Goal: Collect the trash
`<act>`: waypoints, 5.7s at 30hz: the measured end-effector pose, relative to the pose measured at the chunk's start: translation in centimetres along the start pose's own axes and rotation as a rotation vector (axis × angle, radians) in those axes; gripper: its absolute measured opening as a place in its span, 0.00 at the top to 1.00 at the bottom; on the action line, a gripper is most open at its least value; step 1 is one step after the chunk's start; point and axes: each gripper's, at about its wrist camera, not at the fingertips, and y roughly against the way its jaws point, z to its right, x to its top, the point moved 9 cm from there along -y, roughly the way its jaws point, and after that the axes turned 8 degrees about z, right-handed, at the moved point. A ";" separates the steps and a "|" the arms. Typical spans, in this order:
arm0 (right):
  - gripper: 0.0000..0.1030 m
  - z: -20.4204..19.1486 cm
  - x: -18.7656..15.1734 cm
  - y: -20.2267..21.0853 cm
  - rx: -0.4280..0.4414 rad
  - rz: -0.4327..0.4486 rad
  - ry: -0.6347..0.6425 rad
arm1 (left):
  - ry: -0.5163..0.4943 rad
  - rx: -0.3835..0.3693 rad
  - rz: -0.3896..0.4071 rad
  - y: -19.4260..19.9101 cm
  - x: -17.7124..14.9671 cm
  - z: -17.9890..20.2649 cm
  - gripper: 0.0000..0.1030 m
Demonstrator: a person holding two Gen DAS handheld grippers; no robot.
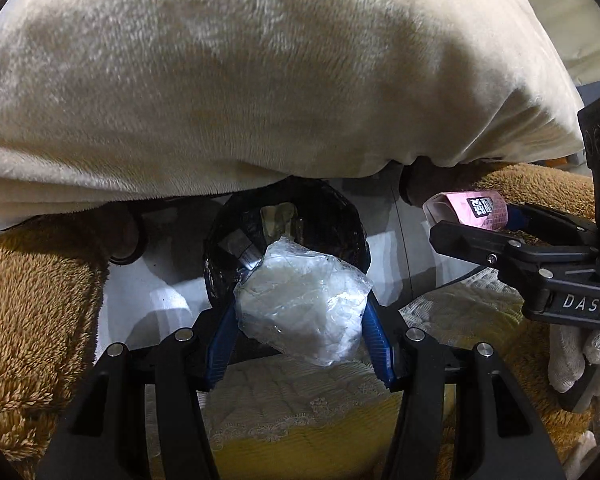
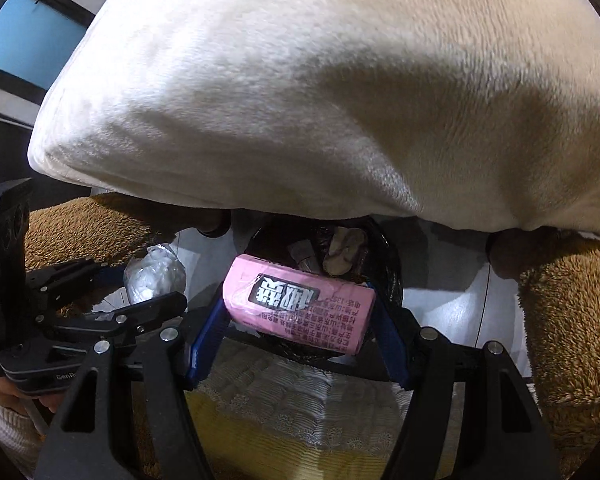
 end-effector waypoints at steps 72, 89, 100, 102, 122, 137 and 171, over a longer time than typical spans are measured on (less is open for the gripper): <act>0.21 -1.5 6.3 16.9 -0.028 0.730 0.179 | -0.174 0.016 0.748 17.0 5.8 3.5 0.22; 0.04 -3.1 4.8 22.2 -0.104 0.973 0.293 | -0.194 -0.021 0.953 21.5 4.3 4.2 0.06; 0.04 -3.2 4.7 22.2 -0.115 0.978 0.301 | -0.211 -0.003 0.952 21.4 4.2 4.5 0.06; 0.04 -3.3 4.7 22.1 -0.119 0.978 0.304 | -0.217 0.002 0.950 21.3 4.2 4.7 0.06; 0.04 -3.2 4.9 21.7 -0.134 0.968 0.306 | -0.227 0.000 0.950 21.2 4.1 4.8 0.06; 0.04 -2.8 4.6 21.8 -0.144 0.965 0.300 | -0.232 -0.002 0.947 21.2 4.1 4.8 0.06; 0.04 -2.6 4.8 21.5 -0.160 0.959 0.318 | -0.244 -0.012 0.952 21.3 4.3 4.8 0.06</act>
